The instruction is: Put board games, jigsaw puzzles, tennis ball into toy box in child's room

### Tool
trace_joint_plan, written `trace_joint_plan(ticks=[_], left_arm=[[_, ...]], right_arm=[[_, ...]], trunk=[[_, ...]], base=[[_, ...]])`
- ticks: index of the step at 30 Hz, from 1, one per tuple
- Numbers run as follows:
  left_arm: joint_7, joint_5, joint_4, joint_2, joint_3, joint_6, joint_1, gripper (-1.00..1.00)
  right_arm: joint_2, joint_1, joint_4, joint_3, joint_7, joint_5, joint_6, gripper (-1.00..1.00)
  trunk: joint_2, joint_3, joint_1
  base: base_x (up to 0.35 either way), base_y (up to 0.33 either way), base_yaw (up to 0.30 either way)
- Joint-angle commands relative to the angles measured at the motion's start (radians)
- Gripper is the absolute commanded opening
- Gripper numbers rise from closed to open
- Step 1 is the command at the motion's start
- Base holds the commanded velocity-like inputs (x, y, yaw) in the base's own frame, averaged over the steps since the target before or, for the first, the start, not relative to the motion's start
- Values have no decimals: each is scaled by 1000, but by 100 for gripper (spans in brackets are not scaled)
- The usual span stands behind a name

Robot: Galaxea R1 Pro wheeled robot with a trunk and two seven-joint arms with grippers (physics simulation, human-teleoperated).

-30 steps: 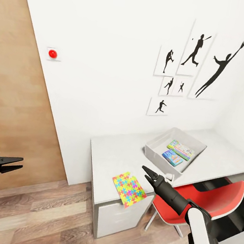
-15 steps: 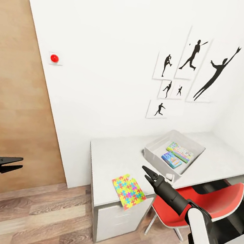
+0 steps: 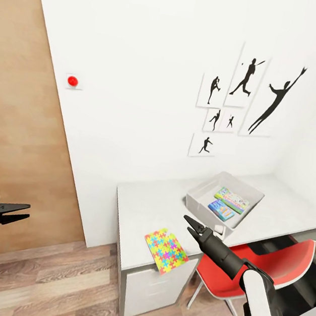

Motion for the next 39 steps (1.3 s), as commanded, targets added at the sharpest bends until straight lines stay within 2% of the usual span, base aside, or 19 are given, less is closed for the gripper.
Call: trace_joint_plan(ticks=[1,8,19,39], left_arm=[[-4,-1,0,0,0,10,-1,100],[-4,-2,0,0,0,10,-1,100],[-4,-2,-1,0,-1,11,-1,100],[-4,1,0,0,0,13,-1,100]], right_arm=[[0,-1,0,-1,4,3,5,100],[0,-1,0,-1,4,3,5,100],[0,-1,0,-1,4,3,5,100],[0,-1,0,-3,40,3,5,100]], trunk=[[-2,0,1],[-2,7,1],[-2,8,1],[-2,8,1]], base=[[0,0,0],[-37,-60,0],[-60,-249,0],[-1,-14,0]])
